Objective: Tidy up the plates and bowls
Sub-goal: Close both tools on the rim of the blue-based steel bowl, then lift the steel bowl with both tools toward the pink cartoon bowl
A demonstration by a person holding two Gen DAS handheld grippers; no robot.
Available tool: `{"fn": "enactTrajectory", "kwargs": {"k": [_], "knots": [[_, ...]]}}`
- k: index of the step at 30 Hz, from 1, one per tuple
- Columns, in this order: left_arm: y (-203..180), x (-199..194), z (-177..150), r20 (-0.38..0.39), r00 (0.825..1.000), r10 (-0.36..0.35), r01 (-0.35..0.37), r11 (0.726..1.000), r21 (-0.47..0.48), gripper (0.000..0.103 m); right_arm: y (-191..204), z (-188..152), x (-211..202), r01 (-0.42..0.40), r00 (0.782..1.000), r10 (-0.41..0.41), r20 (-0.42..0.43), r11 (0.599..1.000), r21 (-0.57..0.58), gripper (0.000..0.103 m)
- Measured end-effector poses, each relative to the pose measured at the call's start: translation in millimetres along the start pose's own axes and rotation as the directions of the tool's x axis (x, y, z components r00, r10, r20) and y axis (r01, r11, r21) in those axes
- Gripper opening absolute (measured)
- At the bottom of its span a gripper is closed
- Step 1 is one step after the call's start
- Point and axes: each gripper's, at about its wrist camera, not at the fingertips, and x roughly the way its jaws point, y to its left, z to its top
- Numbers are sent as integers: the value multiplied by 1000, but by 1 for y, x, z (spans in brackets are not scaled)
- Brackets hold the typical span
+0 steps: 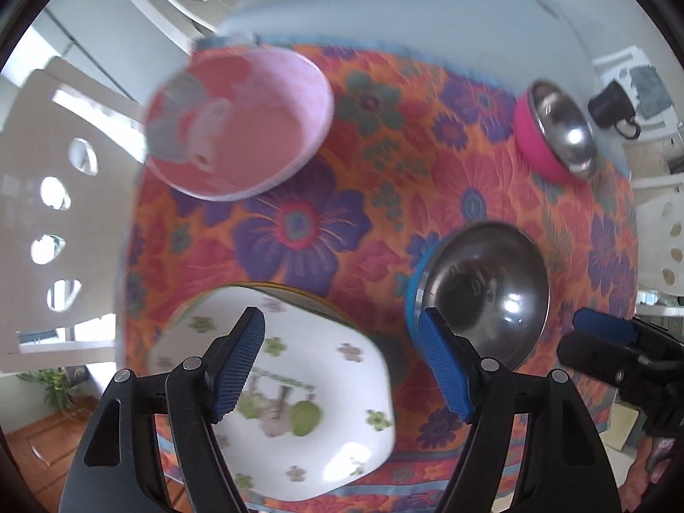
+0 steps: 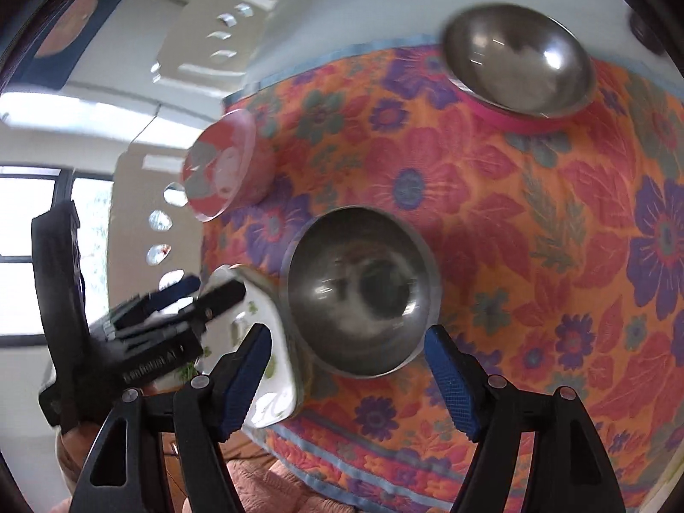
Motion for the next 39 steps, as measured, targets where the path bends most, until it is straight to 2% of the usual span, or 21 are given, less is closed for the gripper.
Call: {"fn": "enactTrajectory", "kwargs": {"k": [6,10,12,14,16,17,19,21,25,33,39], "knots": [[-19,27,2,-63,998,-20,23,999,37,73,-38,2,21,-30,999,31,-8,995,96,72],[-30,38,8,-83,996,-23,31,995,97,71,-44,-3,36,-49,999,49,3,989,138,72],[-33,44,8,-104,994,-20,33,991,129,68,-43,-4,41,-50,999,49,14,987,152,67],[-35,48,8,-117,993,-26,43,988,146,61,-44,-5,47,-49,999,48,12,984,174,62],[-36,54,7,-127,991,-33,54,985,163,46,-42,-5,56,-6,1000,6,-2,985,170,58],[-36,56,7,-131,991,-36,58,984,167,43,-42,-5,58,9,1000,-8,-6,986,167,53],[-35,62,6,-146,988,-53,78,983,166,29,-42,-5,65,30,999,-26,-23,985,171,45],[-34,64,4,-149,986,-79,103,981,163,23,-41,-6,71,26,999,-21,-31,984,177,36],[-35,62,1,-129,986,-108,129,976,173,13,-35,-5,74,78,997,-73,-35,985,153,34],[-41,65,-2,-129,983,-133,154,974,164,11,-30,-2,73,94,996,-91,-25,983,155,30],[-25,56,4,-128,982,-135,157,972,174,11,-29,-2,72,97,995,-94,-26,983,158,29]]}}
